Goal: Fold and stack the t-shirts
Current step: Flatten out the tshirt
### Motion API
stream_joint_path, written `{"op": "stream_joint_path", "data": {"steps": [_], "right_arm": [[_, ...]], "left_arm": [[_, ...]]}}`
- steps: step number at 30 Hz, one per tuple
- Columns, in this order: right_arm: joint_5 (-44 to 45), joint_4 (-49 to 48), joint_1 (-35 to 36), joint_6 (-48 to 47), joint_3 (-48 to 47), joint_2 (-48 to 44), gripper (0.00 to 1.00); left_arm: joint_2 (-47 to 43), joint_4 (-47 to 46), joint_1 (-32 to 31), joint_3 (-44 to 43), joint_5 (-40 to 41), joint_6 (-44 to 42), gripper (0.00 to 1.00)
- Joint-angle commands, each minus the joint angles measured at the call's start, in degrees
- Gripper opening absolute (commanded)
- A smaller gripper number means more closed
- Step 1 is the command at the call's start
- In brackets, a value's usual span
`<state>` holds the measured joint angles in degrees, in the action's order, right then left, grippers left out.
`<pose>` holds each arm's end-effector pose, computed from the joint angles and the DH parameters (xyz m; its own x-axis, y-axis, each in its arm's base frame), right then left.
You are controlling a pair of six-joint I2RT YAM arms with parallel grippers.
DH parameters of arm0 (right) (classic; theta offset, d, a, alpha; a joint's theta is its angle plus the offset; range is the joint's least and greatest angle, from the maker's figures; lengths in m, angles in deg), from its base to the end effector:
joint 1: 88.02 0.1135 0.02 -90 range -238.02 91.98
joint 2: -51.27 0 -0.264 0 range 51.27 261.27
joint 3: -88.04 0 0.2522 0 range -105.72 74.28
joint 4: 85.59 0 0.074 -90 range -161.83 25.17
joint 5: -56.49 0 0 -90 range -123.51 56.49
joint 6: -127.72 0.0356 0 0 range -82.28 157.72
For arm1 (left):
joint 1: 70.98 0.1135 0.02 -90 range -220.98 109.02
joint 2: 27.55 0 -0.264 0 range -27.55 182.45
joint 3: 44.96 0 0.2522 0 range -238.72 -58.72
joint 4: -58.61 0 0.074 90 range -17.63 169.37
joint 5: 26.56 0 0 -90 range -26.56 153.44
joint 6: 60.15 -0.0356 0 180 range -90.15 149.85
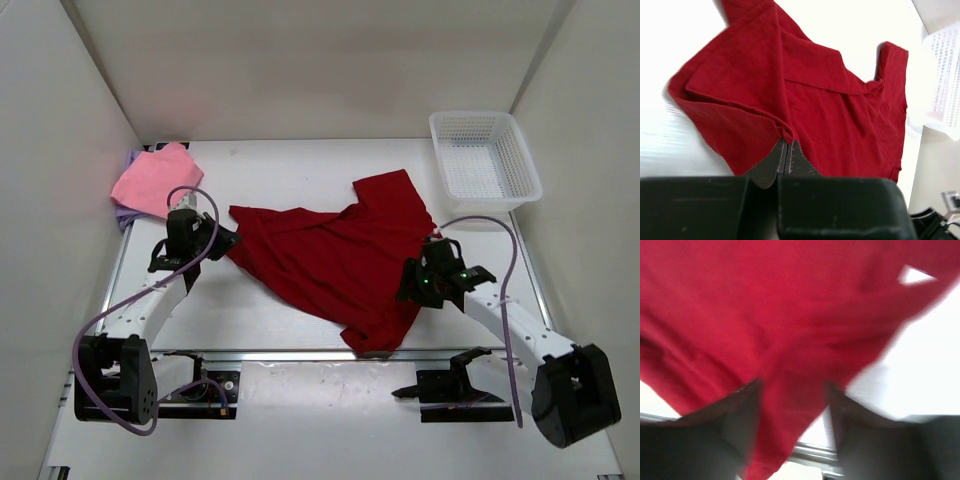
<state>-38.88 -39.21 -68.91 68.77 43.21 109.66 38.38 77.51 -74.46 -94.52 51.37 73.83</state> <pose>0.1705 0.0626 0.1845 -0.8916 0.2346 -0.3874 0.1046 0.9390 0.3278 0.2422 -0.0222 0.2206 -0.5743 -0.6454 -0.5036 -0.2349 0.7193 -0.6538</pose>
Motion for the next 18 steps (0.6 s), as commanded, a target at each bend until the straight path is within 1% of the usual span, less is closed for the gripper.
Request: {"op": "stream_joint_path", "data": {"steps": [1,2,5,6,7,9,10,12,14,16,18], "right_arm": [[10.1,-0.9,6.2,-2.1,-6.3,3.9,0.43],[10.0,-0.9,6.8,-2.7,-7.3,5.4,0.37],[9.4,-1.8,4.9,-4.4,-8.4,9.0,0.34],[11.8,-0.7,4.5,-4.8,-9.1,10.8,0.34],[14.0,0.4,4.9,-4.9,-9.3,11.6,0.36],[15.3,1.2,5.4,-5.3,-9.5,12.9,0.42],[15.5,1.3,5.1,-5.3,-9.5,13.0,0.49],[14.1,-0.2,4.1,-6.2,-8.7,13.7,0.54],[12.2,-1.1,3.7,-6.5,-8.8,15.6,0.56],[10.8,-2.7,4.5,-7.1,-9.0,16.3,0.55],[9.8,-4.1,5.4,-6.3,-10.3,17.5,0.55]], "left_arm": [[-0.1,-2.2,-1.4,1.2,-0.2,0.7,0.00],[-0.1,-2.7,-1.4,1.2,-0.2,0.5,0.00],[0.1,-1.9,-2.7,0.5,1.3,0.0,0.00],[0.1,-1.9,-2.3,0.4,1.3,-0.3,0.00],[0.0,-1.8,-2.1,0.5,1.1,0.1,0.00],[0.1,-1.8,-2.3,0.1,1.0,-0.5,0.00],[0.1,-1.8,-2.4,0.2,1.5,-0.2,0.00],[0.3,-2.1,-2.7,0.0,1.6,0.1,0.00],[0.5,-2.4,-3.2,-0.2,1.4,0.3,0.00],[1.0,-1.7,-3.5,-0.9,1.6,0.0,0.00],[0.9,-1.5,-4.1,-1.1,1.9,-0.2,0.00]]}}
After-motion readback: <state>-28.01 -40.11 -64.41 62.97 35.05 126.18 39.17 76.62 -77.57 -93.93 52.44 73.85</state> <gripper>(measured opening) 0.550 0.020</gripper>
